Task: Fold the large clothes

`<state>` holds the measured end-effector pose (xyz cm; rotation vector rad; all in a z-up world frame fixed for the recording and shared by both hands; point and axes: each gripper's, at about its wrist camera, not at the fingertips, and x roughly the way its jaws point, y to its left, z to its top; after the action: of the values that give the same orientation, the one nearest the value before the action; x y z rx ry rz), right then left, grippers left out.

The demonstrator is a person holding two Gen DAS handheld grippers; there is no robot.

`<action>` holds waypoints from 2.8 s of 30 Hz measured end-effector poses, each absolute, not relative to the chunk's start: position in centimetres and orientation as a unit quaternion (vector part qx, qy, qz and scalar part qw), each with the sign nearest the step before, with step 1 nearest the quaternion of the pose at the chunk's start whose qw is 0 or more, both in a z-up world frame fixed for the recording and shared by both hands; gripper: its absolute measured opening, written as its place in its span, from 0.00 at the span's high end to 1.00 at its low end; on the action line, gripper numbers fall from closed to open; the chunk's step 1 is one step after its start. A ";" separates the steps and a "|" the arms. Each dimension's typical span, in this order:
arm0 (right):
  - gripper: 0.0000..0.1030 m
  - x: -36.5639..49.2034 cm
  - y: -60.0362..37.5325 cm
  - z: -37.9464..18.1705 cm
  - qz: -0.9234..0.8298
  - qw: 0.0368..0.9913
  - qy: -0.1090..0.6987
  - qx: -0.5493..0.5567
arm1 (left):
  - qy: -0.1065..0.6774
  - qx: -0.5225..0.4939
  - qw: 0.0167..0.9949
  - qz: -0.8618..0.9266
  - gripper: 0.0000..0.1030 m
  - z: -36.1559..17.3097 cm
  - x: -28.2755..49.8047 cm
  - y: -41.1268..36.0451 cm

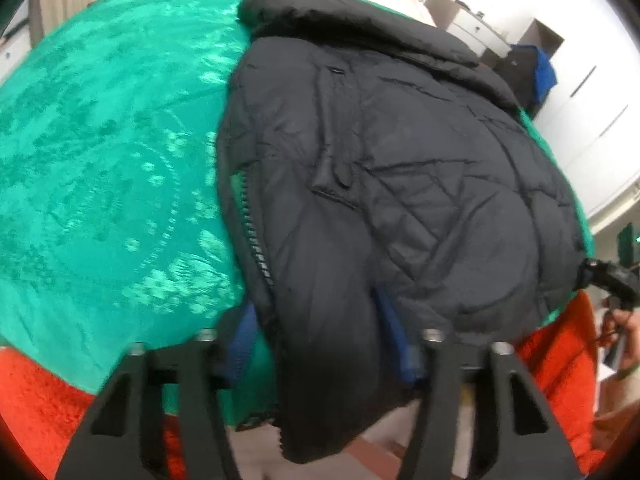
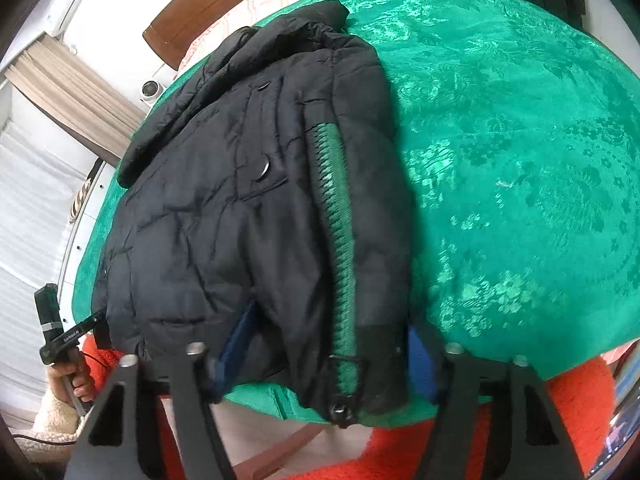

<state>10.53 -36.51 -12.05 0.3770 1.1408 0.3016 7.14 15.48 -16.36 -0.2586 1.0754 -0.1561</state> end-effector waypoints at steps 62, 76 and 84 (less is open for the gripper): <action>0.00 37.1 -28.5 -9.0 0.131 0.841 0.519 0.081 | 0.477 -0.063 0.876 0.038 0.00 -12.1 32.5 21.7; 0.01 22.5 -30.0 -4.3 0.120 0.928 0.341 0.088 | 0.314 -0.011 0.945 -0.090 0.02 -2.9 28.2 11.6; 0.01 15.6 -29.6 -9.2 0.122 0.928 0.348 0.054 | 0.399 0.074 0.907 -0.114 0.00 -11.0 34.2 2.9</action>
<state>15.64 -29.56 -9.24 0.1097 0.7131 0.2493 34.25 2.92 -10.99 0.1530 0.8230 -0.2346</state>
